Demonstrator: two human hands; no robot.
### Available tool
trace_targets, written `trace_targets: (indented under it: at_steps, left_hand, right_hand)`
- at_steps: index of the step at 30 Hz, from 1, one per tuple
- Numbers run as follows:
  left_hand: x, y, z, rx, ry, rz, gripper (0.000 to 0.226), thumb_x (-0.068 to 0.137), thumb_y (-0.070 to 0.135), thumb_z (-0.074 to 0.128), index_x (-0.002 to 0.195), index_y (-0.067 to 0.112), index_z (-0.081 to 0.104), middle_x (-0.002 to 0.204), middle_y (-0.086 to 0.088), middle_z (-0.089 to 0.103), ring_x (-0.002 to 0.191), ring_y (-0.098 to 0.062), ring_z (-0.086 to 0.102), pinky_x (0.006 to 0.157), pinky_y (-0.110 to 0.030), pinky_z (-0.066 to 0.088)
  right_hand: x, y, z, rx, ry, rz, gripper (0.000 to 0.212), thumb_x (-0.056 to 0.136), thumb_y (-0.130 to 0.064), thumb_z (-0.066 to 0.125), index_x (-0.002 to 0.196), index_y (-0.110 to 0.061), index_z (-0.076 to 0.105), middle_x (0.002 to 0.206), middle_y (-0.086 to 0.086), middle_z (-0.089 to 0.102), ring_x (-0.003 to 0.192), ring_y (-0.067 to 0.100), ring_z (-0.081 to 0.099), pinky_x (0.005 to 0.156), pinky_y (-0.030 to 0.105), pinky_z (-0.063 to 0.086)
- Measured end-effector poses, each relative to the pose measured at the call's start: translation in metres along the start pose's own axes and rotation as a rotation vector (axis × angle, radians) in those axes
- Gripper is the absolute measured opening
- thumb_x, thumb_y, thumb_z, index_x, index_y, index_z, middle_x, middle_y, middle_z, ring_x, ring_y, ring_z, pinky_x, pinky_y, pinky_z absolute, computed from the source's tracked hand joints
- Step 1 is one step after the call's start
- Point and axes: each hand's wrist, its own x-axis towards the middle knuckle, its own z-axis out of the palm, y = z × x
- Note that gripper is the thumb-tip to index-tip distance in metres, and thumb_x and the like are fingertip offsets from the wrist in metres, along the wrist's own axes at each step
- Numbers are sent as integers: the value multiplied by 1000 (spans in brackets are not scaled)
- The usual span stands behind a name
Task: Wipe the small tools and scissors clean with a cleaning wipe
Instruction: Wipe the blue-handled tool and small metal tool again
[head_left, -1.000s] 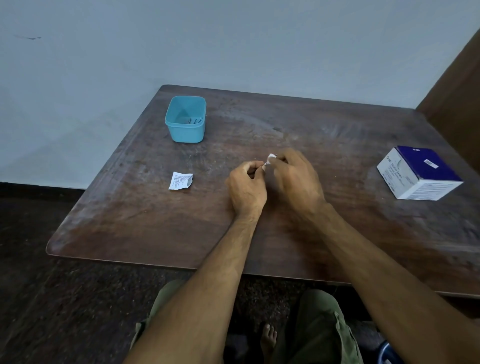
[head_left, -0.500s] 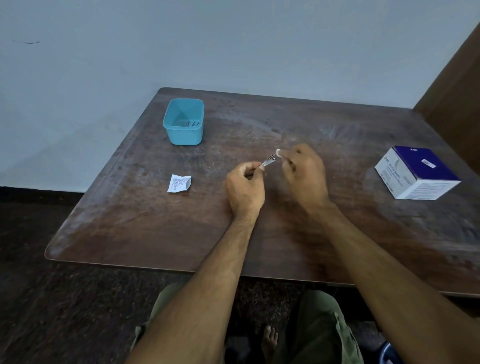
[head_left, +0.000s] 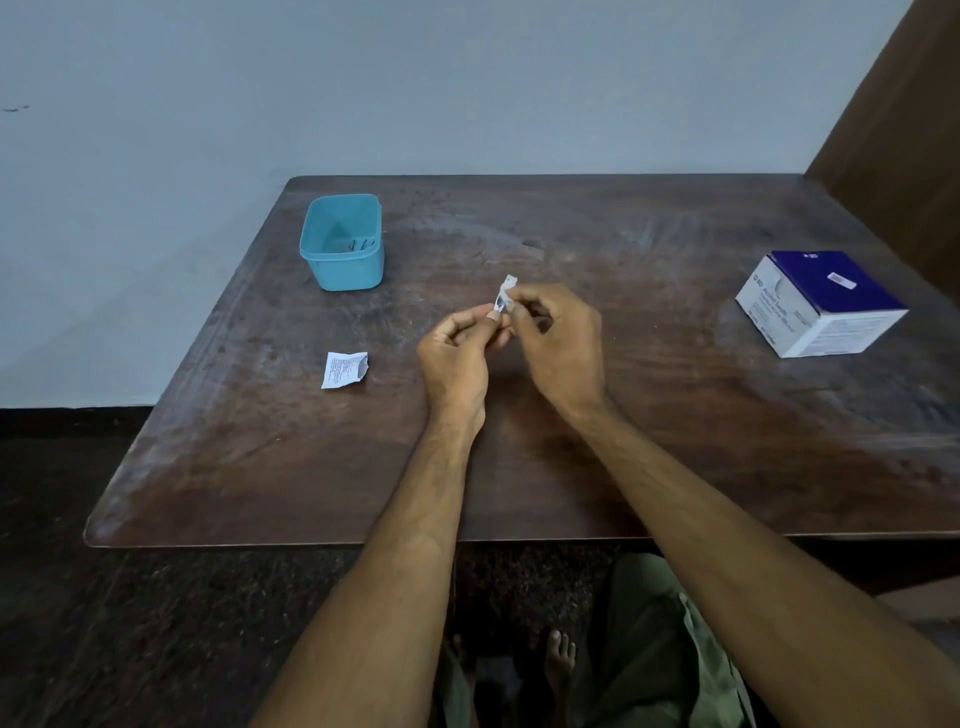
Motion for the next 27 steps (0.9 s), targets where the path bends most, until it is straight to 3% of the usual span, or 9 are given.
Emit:
trace_targets:
  at_steps: [3, 9, 14, 17, 22, 27]
  left_hand:
    - [1, -1, -2, 15, -22, -14, 9, 85, -7, 64, 89, 0, 68, 72, -4, 73, 70, -12, 71, 67, -19, 56]
    - [0, -1, -1, 27, -51, -9, 8, 88, -5, 62, 88, 1, 67, 69, -7, 73, 65, -16, 71, 67, -19, 57]
    - [2, -2, -1, 35, -40, -11, 10, 87, -7, 62, 86, 1, 67, 69, -1, 73, 65, -9, 70, 65, -17, 56]
    - [3, -4, -2, 37, -69, -5, 8, 89, -7, 60, 91, 0, 65, 70, -4, 73, 65, -13, 71, 68, -20, 57]
    - [2, -6, -1, 80, -50, 31, 10, 91, -5, 59, 94, 2, 64, 75, -7, 72, 69, -14, 72, 68, -18, 56]
    - [4, -7, -2, 75, -54, 46, 11, 91, -4, 59, 92, 5, 64, 74, -5, 73, 71, -14, 72, 77, -23, 58]
  right_hand:
    - [-1, 4, 1, -54, -25, -45, 17, 84, -4, 63, 95, -13, 73, 92, -4, 69, 78, 5, 62, 68, 9, 46]
    - [13, 4, -6, -24, 40, 42, 14, 88, -10, 63, 97, -15, 74, 91, -4, 72, 78, 4, 64, 70, 21, 53]
    - [0, 6, -4, -112, -52, -72, 16, 86, -11, 64, 96, -16, 74, 90, -2, 71, 80, 11, 65, 71, 33, 54]
    - [7, 5, -11, -141, -35, -86, 12, 88, -13, 64, 93, -16, 74, 87, -4, 70, 78, 10, 64, 69, 28, 53]
    - [22, -2, -23, -15, 151, -17, 11, 88, -12, 65, 94, -15, 74, 86, -9, 66, 73, 5, 62, 66, 12, 47]
    - [27, -1, -26, -192, -36, -185, 21, 86, -5, 60, 99, -12, 74, 92, 1, 67, 80, 9, 61, 70, 22, 51]
